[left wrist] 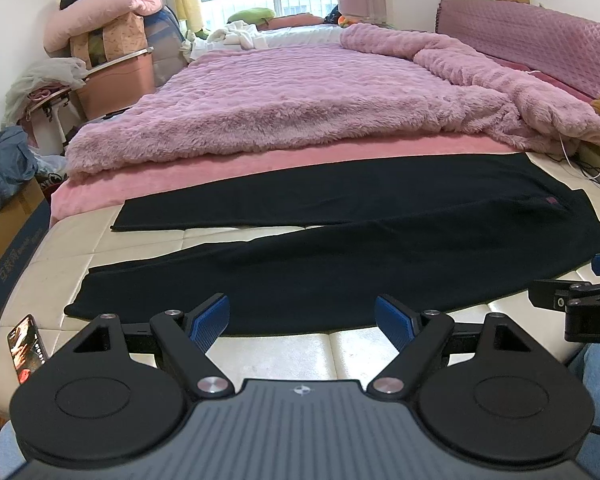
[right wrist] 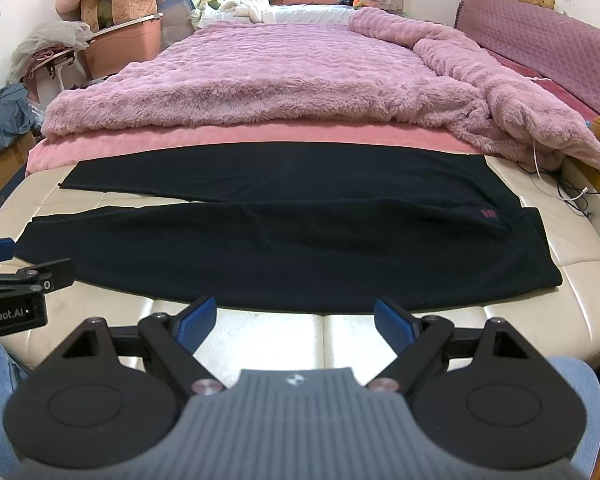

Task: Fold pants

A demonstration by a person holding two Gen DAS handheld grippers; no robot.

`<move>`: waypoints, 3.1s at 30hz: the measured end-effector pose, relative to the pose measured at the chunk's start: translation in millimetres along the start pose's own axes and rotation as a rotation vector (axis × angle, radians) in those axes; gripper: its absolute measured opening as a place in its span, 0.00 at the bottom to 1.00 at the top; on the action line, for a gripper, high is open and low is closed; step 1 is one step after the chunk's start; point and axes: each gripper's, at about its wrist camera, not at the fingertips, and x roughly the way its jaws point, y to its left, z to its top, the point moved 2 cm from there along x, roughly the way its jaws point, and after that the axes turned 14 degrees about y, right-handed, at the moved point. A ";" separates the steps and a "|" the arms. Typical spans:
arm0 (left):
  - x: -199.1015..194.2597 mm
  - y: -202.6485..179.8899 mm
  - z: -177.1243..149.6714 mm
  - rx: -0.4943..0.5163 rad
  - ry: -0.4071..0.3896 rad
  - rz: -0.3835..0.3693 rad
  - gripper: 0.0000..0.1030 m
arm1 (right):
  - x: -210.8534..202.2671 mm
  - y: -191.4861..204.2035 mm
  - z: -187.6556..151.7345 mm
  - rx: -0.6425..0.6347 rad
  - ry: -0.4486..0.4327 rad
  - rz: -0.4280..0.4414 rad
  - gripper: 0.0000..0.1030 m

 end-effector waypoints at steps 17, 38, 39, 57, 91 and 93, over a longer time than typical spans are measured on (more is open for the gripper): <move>3.3 -11.7 -2.8 0.005 0.001 0.001 0.94 | -0.3 -3.2 -3.6 0.007 0.007 -0.001 0.80; 3.5 -11.0 -1.7 0.003 0.004 -0.001 0.94 | 1.1 -3.2 -2.1 0.006 0.013 -0.004 0.80; 3.2 -10.3 -1.5 0.002 0.004 -0.001 0.94 | 1.1 -2.9 -2.1 0.006 0.013 -0.003 0.80; 5.7 -17.4 -4.2 0.002 0.009 -0.003 0.94 | 2.7 1.8 0.0 0.005 0.019 -0.004 0.80; 138.7 69.5 -3.9 0.720 0.152 0.134 0.60 | 93.1 -207.9 63.2 -0.102 0.073 -0.188 0.49; 145.9 76.8 -16.4 0.767 0.197 0.166 0.60 | 103.2 -216.6 61.1 -0.104 0.109 -0.202 0.49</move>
